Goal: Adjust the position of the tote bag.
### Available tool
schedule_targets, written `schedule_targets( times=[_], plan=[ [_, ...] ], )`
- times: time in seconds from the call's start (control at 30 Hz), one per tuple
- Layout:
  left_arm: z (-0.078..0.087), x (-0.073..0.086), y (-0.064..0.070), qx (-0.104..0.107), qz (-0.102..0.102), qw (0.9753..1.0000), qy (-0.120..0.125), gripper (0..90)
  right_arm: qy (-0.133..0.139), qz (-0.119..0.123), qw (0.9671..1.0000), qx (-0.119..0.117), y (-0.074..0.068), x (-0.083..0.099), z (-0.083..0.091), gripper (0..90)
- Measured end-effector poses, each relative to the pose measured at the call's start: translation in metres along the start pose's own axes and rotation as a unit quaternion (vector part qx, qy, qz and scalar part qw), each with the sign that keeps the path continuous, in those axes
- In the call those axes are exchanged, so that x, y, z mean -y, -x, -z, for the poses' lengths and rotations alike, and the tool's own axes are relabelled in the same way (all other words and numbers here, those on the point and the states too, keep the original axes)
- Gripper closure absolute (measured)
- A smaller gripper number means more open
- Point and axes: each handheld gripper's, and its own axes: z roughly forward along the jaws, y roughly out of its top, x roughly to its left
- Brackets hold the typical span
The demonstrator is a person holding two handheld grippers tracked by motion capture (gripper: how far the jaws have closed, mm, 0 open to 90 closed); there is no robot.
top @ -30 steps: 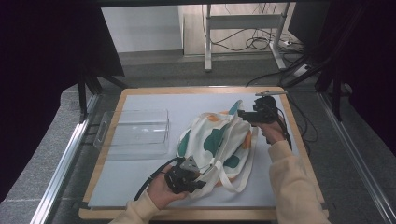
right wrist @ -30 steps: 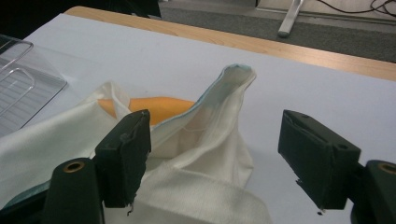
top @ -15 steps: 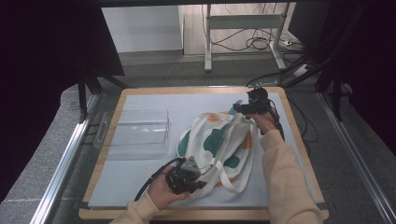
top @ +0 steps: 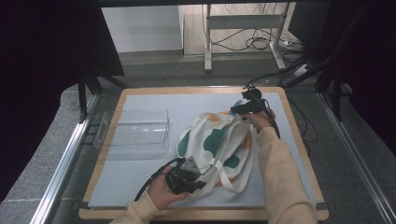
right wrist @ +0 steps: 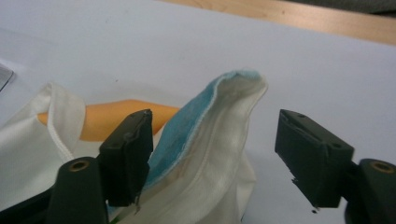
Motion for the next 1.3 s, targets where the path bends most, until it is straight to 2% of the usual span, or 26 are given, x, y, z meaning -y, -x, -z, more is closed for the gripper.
schedule_targets(
  times=[0.03, 0.07, 0.1, 0.13, 0.17, 0.3, 0.33, 0.37, 0.4, 0.43, 0.6, 0.93, 1.13, 1.17, 1.3],
  plan=[
    [0.0, 0.0, 0.0, 0.0, 0.0, 1.0, 0.0, 84.2, -0.003, -0.002, 1.0, -0.006, 0.001, 0.001, -0.001, 34.0],
    [0.0, 0.0, 0.0, 0.0, 0.0, 1.0, 0.0, 84.1, -0.003, -0.002, 1.0, -0.006, 0.001, 0.001, -0.001, 34.0],
    [0.0, 0.0, 0.0, 0.0, -0.001, 1.0, 0.0, 84.2, -0.014, -0.005, 0.9997, -0.02, 0.002, 0.002, -0.003, 41.1],
    [0.0, 0.0, 0.0, 0.0, -0.001, 1.0, 0.0, 84.1, -0.014, -0.005, 0.9997, -0.02, 0.002, 0.002, -0.003, 41.1],
    [0.0, 0.0, 0.0, 0.0, -0.002, 1.0, 0.0, 84.2, -0.024, -0.002, 0.9994, -0.024, 0.001, 0.004, -0.004, 51.6],
    [-0.001, 0.0, -0.001, 0.0, -0.002, 1.0, 0.0, 84.3, -0.031, 0.01, 0.9993, -0.02, -0.001, 0.005, -0.005, 65.9],
    [-0.001, 0.0, -0.001, 0.0, -0.002, 1.0, 0.0, 84.3, -0.031, 0.01, 0.9993, -0.02, -0.001, 0.005, -0.005, 65.9],
    [0.0, 0.0, -0.001, -0.001, -0.002, 1.0, -0.001, 84.3, -0.035, 0.016, 0.9992, -0.015, -0.002, 0.005, -0.004, 73.3],
    [0.0, 0.0, -0.001, -0.001, -0.002, 1.0, -0.001, 84.3, -0.035, 0.016, 0.9992, -0.015, -0.002, 0.005, -0.004, 73.3],
    [0.0, 0.001, -0.001, 0.0, -0.002, 1.0, -0.001, 84.4, -0.036, 0.018, 0.9991, -0.014, -0.002, 0.005, -0.002, 77.8],
    [0.0, 0.001, -0.001, 0.0, -0.002, 1.0, -0.003, 84.6, -0.029, 0.026, 0.9991, -0.016, -0.002, 0.006, 0.005, 81.7],
    [0.003, 0.002, -0.003, -0.005, 0.0, 1.0, -0.003, 84.8, -0.016, 0.038, 0.9991, -0.01, -0.002, 0.009, 0.021, 83.0],
    [0.01, 0.004, -0.011, -0.009, 0.006, 0.9999, -0.006, 84.9, -0.007, 0.042, 0.999, -0.011, 0.0, 0.013, 0.032, 83.2],
    [0.015, 0.005, -0.016, -0.014, 0.008, 0.9998, -0.008, 84.9, -0.005, 0.044, 0.999, -0.008, 0.001, 0.017, 0.038, 83.2],
    [0.018, 0.007, -0.02, -0.022, 0.016, 0.9996, -0.003, 84.9, 0.001, 0.04, 0.9992, -0.008, 0.005, 0.023, 0.047, 83.3]
  ],
)
